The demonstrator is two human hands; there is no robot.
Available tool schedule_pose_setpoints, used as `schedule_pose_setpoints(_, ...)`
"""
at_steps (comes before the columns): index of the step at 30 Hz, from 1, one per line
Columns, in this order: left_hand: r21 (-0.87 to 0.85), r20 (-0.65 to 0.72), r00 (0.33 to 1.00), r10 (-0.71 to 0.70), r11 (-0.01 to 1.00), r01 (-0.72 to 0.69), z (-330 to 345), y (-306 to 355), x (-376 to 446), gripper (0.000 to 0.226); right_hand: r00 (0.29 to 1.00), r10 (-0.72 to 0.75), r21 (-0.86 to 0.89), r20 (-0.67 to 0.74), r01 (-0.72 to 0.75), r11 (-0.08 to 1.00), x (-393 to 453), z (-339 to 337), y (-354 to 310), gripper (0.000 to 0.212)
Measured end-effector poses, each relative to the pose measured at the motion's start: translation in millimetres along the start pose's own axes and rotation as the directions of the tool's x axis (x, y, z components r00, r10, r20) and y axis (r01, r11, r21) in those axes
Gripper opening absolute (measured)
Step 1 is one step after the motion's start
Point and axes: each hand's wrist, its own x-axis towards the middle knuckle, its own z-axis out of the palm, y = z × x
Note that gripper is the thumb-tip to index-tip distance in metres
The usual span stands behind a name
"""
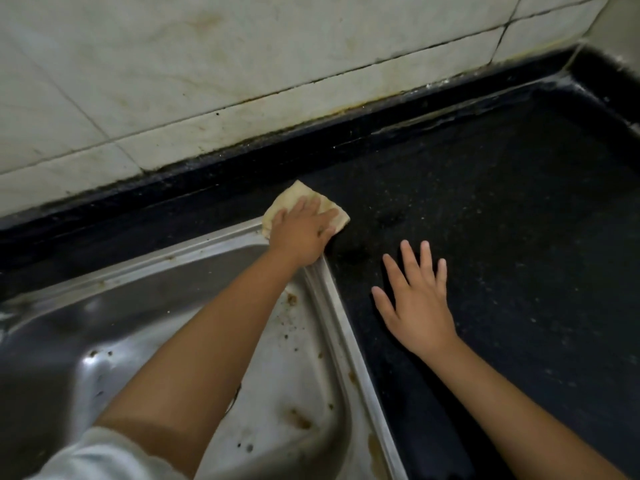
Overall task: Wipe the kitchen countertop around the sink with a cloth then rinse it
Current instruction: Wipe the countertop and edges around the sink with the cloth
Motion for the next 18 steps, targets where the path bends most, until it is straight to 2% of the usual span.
schedule_pose_setpoints(2,-0.020,0.010,0.996,0.090,0.996,-0.090,4.3,5.0,-12.4,0.043,0.998,-0.002,-0.046,-0.062,-0.001,0.999,-0.7,3.4,1.1,0.055)
schedule_pose_setpoints(5,-0.102,-0.028,0.978,0.205,0.973,-0.207,16.0,3.9,-36.2,0.038,0.993,-0.002,-0.063,-0.121,-0.006,0.998,-2.9,3.8,0.4,0.054)
schedule_pose_setpoints(7,-0.257,-0.119,0.958,0.260,0.924,-0.282,24.1,4.9,-52.1,0.033,0.995,-0.009,-0.064,-0.101,0.002,0.998,-3.4,4.0,0.4,0.054)
schedule_pose_setpoints(8,-0.370,-0.177,0.954,0.243,0.881,-0.293,26.4,6.8,-59.2,0.032,0.996,-0.012,-0.051,-0.085,0.008,0.999,-3.7,4.2,0.5,0.054)
schedule_pose_setpoints(10,-0.657,-0.242,0.968,0.063,0.724,-0.211,20.5,13.8,-74.4,0.027,0.997,-0.013,0.026,-0.072,0.015,1.000,-3.7,2.6,1.1,0.058)
schedule_pose_setpoints(12,-0.874,-0.209,0.972,-0.110,0.467,-0.135,12.3,19.4,-89.1,0.031,0.997,-0.002,0.124,-0.081,0.012,0.992,-4.4,-0.9,2.2,0.071)
schedule_pose_setpoints(15,-0.970,-0.184,0.958,-0.221,0.200,-0.141,7.5,13.3,-111.3,0.030,0.999,-0.018,0.235,-0.043,0.027,0.972,-9.4,-10.9,-4.1,0.085)
schedule_pose_setpoints(16,-0.979,-0.176,0.954,-0.244,0.144,-0.144,6.4,7.8,-120.8,0.028,0.999,-0.028,0.239,-0.024,0.033,0.970,-11.2,-14.8,-10.1,0.081)
schedule_pose_setpoints(18,-0.984,-0.171,0.945,-0.280,0.098,-0.149,7.9,-7.6,-142.1,0.028,0.998,-0.065,0.231,0.015,0.060,0.971,-15.6,-21.6,-27.4,0.074)
